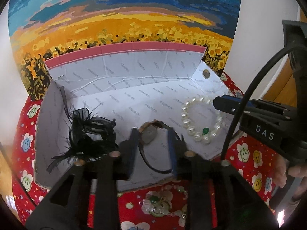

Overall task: Organize jewelry
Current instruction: 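Carry the watch and pearl bracelet into the box and open both grippers, then withdraw both grippers from the box toward the remaining jewelry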

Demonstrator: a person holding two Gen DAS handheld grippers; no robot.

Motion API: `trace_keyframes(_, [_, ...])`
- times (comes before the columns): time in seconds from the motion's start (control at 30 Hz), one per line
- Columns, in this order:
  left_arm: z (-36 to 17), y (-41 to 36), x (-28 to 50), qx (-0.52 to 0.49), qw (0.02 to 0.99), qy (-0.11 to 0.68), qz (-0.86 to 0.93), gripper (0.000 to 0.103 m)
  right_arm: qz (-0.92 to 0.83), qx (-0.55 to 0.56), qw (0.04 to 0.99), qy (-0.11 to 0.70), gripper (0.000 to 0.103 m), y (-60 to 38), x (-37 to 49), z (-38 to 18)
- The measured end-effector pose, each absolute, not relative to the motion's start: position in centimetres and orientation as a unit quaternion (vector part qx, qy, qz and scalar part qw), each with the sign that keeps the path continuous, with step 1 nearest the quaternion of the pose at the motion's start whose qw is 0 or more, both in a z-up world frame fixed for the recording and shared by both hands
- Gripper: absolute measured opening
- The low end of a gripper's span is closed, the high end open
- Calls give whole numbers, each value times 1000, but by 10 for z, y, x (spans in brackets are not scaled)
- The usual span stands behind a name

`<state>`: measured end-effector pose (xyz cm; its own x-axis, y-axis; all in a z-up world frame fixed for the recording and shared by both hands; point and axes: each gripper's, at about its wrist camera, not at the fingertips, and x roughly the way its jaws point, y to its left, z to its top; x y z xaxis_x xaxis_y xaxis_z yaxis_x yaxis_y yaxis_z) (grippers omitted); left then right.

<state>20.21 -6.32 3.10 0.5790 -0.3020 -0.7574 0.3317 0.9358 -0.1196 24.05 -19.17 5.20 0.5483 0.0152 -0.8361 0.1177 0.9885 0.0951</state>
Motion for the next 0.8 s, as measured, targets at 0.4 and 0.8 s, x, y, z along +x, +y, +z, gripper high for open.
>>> trace_keyframes(0.4, [67, -51, 167, 20, 900, 397, -182, 50, -14, 91, 890, 447, 32, -188, 201, 96])
trace_keyframes(0.8, [87, -20, 120, 21, 905, 394, -161, 52, 3, 93, 892, 442, 35, -165, 151, 120])
